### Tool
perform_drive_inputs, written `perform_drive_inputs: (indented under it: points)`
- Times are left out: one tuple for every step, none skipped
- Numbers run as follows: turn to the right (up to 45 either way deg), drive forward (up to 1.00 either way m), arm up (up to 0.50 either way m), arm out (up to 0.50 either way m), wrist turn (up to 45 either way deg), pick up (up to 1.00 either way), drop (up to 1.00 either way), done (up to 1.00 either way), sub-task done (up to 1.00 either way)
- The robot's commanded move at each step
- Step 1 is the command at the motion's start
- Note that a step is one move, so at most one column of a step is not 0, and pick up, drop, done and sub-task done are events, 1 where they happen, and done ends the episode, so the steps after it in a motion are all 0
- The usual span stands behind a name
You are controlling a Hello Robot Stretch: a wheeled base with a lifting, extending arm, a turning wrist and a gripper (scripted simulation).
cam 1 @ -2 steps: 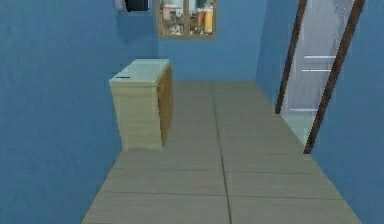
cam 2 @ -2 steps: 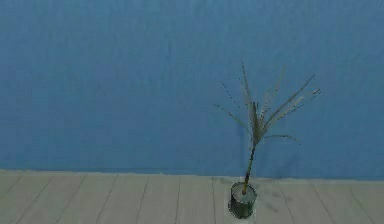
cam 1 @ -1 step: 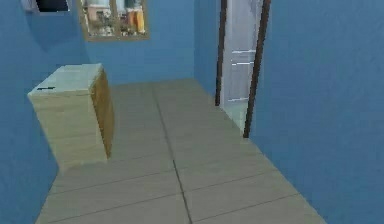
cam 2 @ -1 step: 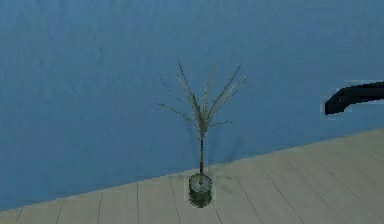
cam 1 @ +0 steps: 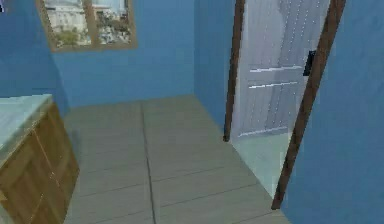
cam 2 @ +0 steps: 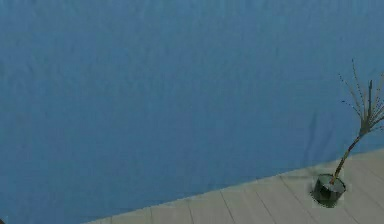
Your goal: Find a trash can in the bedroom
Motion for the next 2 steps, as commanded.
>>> perform_drive_inputs:
  points:
    - [0.0, 1.00, 0.00, 0.00, 0.0, 0.00, 0.00, 0.00, 0.00]
    - [6.0, 0.00, 0.00, 0.00, 0.0, 0.00, 0.00, 0.00, 0.00]
